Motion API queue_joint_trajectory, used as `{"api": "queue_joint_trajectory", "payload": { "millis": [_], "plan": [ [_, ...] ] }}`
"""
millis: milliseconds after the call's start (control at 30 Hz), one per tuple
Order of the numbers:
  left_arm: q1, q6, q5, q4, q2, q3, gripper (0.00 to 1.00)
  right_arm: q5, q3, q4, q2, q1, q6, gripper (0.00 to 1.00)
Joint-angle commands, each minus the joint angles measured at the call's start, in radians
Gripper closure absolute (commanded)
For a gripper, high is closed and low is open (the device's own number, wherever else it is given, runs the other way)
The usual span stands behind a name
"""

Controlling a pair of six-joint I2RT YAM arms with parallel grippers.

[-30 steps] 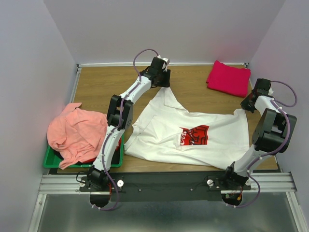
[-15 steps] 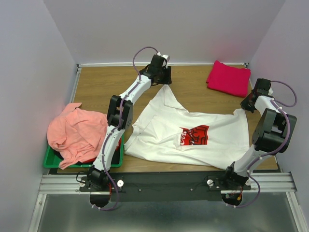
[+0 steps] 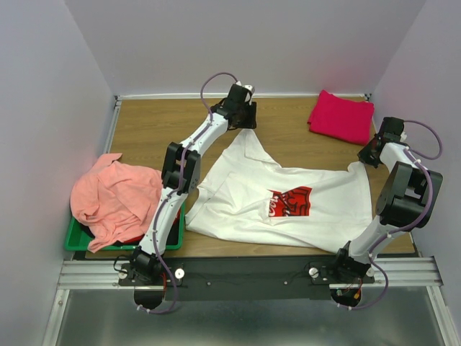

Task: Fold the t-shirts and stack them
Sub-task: Fold the tshirt

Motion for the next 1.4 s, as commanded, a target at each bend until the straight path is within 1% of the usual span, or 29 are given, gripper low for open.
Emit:
{"api": "queue_joint_trajectory", "payload": {
  "millis": [0,300,500,600,667,733,767,800,833,867,900,967,1000,1167,1200,1267,1300,1367],
  "plan": [
    [-0.011,-0.001,-0.029,-0.040,0.020,0.030,0.44,-0.025,-0.016,0.015,-0.030,-0.006,0.003,1.00],
    [-0.028,-0.006,-0.076,-0.032,-0.021,-0.071,0.44,-0.042,-0.019,0.018,-0.030,-0.006,0.001,1.00],
    [-0.028,-0.018,-0.122,-0.021,-0.035,-0.094,0.44,-0.045,-0.023,0.019,-0.038,-0.006,0.003,1.00],
    [-0.028,-0.016,-0.122,-0.029,-0.031,-0.096,0.45,-0.046,-0.023,0.019,-0.037,-0.006,0.003,1.00],
    [-0.028,-0.009,-0.121,-0.031,-0.026,-0.094,0.47,-0.046,-0.023,0.022,-0.035,-0.006,0.003,1.00],
    [-0.029,-0.006,-0.121,-0.034,-0.024,-0.096,0.58,-0.046,-0.023,0.022,-0.033,-0.006,0.003,1.00],
    [-0.031,-0.003,-0.121,-0.032,-0.026,-0.099,0.68,-0.048,-0.023,0.022,-0.032,-0.006,0.003,1.00],
    [-0.032,0.001,-0.122,-0.032,-0.024,-0.097,0.75,-0.048,-0.023,0.024,-0.032,-0.006,0.003,1.00],
    [-0.032,0.002,-0.122,-0.031,-0.027,-0.099,0.87,-0.049,-0.023,0.024,-0.030,-0.006,0.003,1.00],
    [-0.032,0.002,-0.122,-0.031,-0.028,-0.099,0.87,-0.049,-0.023,0.024,-0.030,-0.006,0.003,1.00],
    [-0.032,0.001,-0.124,-0.028,-0.029,-0.105,0.95,-0.051,-0.025,0.022,-0.030,-0.006,0.003,1.00],
    [-0.032,0.001,-0.125,-0.024,-0.032,-0.109,0.96,-0.049,-0.025,0.024,-0.033,-0.006,0.003,1.00],
    [-0.032,-0.002,-0.125,-0.015,-0.041,-0.119,1.00,-0.049,-0.025,0.024,-0.035,-0.006,0.004,0.99],
    [-0.035,-0.006,-0.127,0.026,-0.096,-0.148,1.00,-0.043,-0.026,0.022,-0.044,-0.006,-0.002,1.00],
    [-0.035,-0.007,-0.125,0.041,-0.130,-0.155,1.00,-0.042,-0.028,0.021,-0.049,-0.006,-0.005,1.00],
    [-0.035,-0.012,-0.125,0.075,-0.175,-0.213,1.00,-0.040,-0.032,0.022,-0.058,-0.006,-0.007,1.00],
    [-0.035,-0.015,-0.125,0.119,-0.228,-0.243,1.00,-0.039,-0.032,0.022,-0.064,-0.006,-0.008,1.00],
    [-0.035,-0.019,-0.119,0.156,-0.299,-0.324,1.00,-0.034,-0.039,0.022,-0.082,-0.006,-0.010,0.99]
  ]
}}
